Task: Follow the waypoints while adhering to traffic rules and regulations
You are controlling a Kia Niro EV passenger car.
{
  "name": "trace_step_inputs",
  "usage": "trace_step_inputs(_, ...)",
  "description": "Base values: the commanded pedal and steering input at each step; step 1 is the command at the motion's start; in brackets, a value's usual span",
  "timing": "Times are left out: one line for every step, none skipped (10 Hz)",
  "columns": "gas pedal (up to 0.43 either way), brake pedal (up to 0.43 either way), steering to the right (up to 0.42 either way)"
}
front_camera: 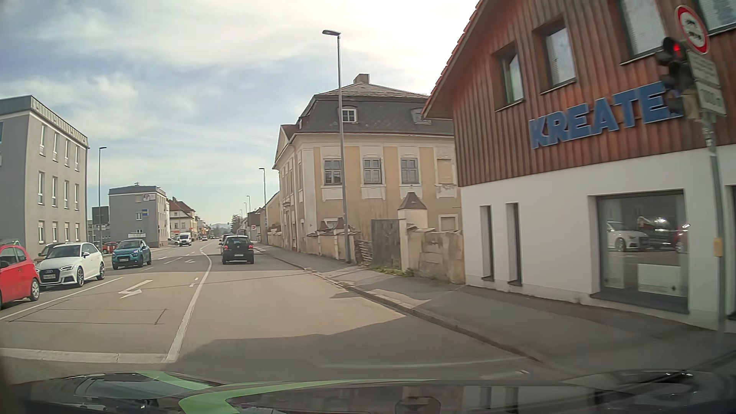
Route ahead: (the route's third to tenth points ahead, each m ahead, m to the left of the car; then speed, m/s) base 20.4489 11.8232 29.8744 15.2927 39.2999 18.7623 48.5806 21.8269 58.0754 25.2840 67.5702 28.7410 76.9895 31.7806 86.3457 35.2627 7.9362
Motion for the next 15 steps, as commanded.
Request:
trace_step_inputs(0.248,0.000,-0.212)
trace_step_inputs(0.260,0.000,-0.200)
trace_step_inputs(0.260,0.000,-0.185)
trace_step_inputs(0.260,0.000,-0.166)
trace_step_inputs(0.268,0.000,-0.146)
trace_step_inputs(0.280,0.000,-0.125)
trace_step_inputs(0.287,0.000,-0.106)
trace_step_inputs(0.299,0.000,-0.095)
trace_step_inputs(0.331,0.000,-0.086)
trace_step_inputs(0.339,0.000,-0.076)
trace_step_inputs(0.339,0.000,-0.067)
trace_step_inputs(0.339,0.000,-0.056)
trace_step_inputs(0.339,0.000,-0.043)
trace_step_inputs(0.339,0.000,-0.035)
trace_step_inputs(0.339,0.000,-0.031)
